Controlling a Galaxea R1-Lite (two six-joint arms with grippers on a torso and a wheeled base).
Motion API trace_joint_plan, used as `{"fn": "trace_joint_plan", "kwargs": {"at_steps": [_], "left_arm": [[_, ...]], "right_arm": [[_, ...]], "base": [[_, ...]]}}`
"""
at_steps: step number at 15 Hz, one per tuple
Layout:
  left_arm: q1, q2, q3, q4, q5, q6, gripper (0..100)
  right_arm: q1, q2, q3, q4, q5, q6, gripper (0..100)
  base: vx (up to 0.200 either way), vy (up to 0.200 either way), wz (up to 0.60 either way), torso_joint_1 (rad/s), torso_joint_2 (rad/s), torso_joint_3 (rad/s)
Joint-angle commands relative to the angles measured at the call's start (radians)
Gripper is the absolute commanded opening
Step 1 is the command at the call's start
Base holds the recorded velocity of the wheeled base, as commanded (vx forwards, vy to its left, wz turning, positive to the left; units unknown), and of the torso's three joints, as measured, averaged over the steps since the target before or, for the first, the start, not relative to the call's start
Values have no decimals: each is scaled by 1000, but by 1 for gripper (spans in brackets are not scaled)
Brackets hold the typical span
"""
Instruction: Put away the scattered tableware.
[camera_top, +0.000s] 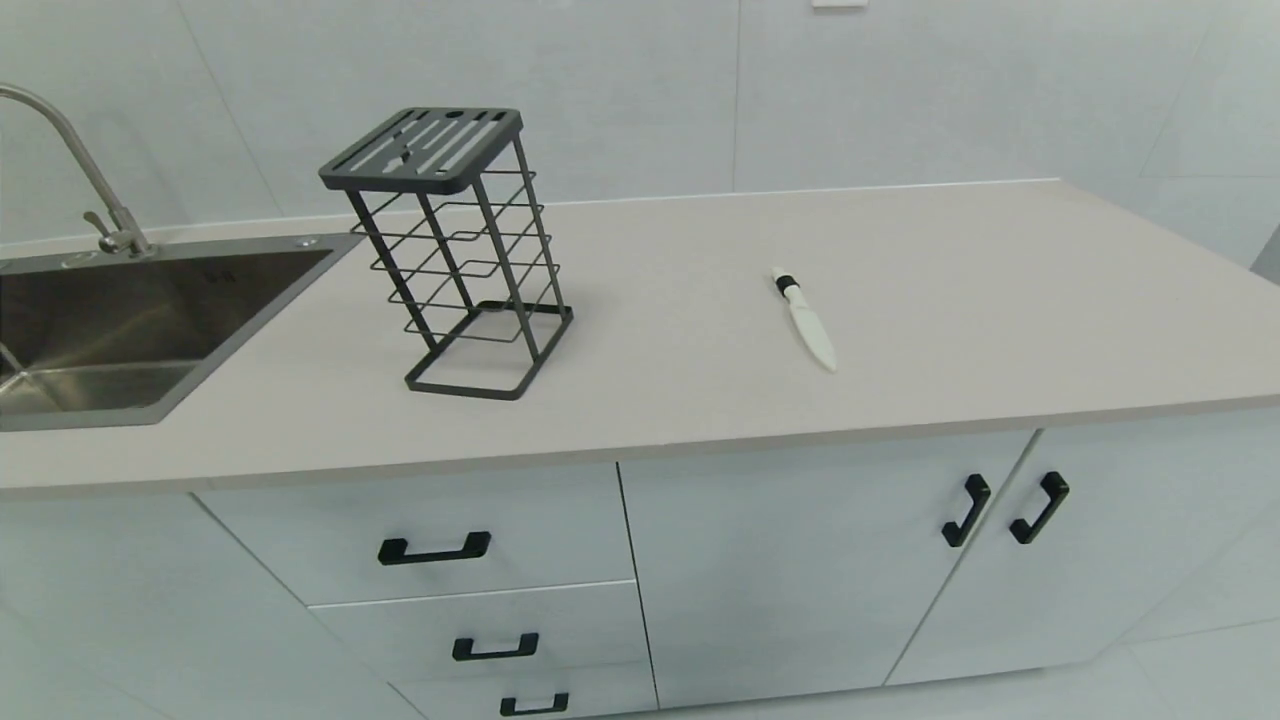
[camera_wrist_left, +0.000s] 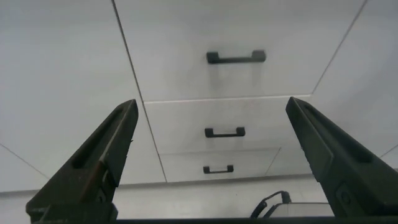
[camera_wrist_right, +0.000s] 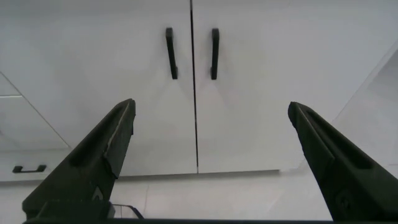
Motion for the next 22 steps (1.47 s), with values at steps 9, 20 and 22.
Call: {"fn": "trace_joint_plan", "kwargs": {"at_steps": [9,20,22], "left_arm": [[0,2,0,2,0,1,100],[0,2,0,2,0,1,100],[0,2,0,2,0,0,100]], "right_arm": [[0,1,0,0,0,-2,100],[0,1,0,0,0,-2,100],[0,1,0,0,-1,1,100]], "base": [[67,0,0,326,-497,-239],[0,0,0,233,-451,-216],[0,0,600,186,-371,-183]]}}
